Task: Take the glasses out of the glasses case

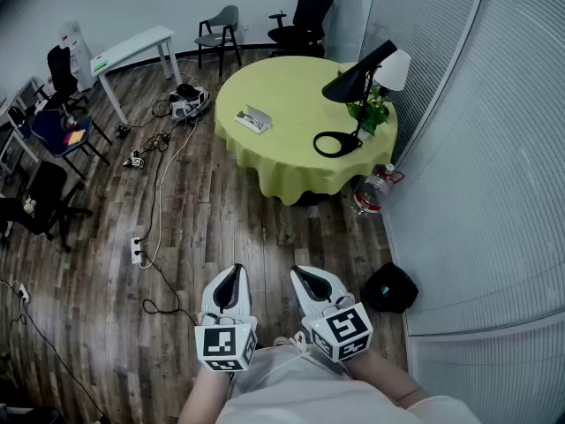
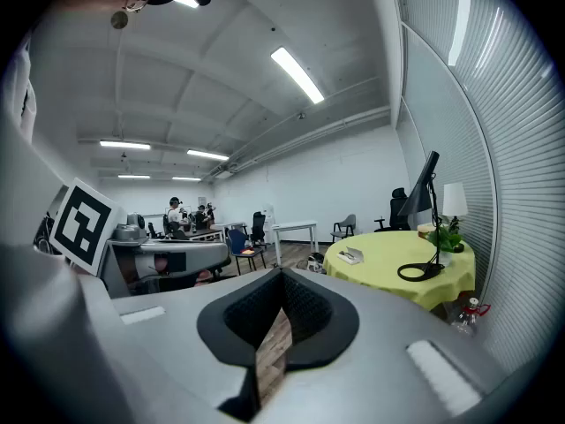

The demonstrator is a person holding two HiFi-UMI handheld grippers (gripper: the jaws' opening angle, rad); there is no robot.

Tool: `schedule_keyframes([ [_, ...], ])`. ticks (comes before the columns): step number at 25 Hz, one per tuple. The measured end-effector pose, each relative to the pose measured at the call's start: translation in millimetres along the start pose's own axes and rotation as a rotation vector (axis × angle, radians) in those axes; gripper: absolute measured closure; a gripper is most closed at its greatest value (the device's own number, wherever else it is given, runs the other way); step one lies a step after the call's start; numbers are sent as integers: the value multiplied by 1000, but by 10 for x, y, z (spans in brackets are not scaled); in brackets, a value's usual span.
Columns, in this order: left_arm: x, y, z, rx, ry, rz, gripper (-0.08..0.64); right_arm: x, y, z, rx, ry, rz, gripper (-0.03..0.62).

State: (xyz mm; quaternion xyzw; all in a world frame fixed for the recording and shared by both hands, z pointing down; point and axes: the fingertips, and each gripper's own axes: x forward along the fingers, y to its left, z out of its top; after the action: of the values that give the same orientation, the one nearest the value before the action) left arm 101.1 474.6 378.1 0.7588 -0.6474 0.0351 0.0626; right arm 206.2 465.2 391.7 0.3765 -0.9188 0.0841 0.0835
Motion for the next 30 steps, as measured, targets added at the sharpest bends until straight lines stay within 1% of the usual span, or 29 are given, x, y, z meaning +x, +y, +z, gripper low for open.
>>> schedule_keyframes([
  [9,112,106,-57,-22,21,13,552,130,-87,-54,15,21,-1,592],
  [14,124,161,-59,-16,26,17,552,194,-134,-103,63,40,-12,592],
  [19,190,272,-116,-5,38,11,552,355,-146,-169,79,61,-14,592],
  [24,356,622,-173,-18,47,21,552,706,-114,-187,90,83,-11,592],
  [27,529,959,-200,-15,52,18,552,1048,-76,-178,96,88,-23,592],
  [30,733,1362,-160,-40,58,15,552,1450,-12,-138,99,108,-37,592],
])
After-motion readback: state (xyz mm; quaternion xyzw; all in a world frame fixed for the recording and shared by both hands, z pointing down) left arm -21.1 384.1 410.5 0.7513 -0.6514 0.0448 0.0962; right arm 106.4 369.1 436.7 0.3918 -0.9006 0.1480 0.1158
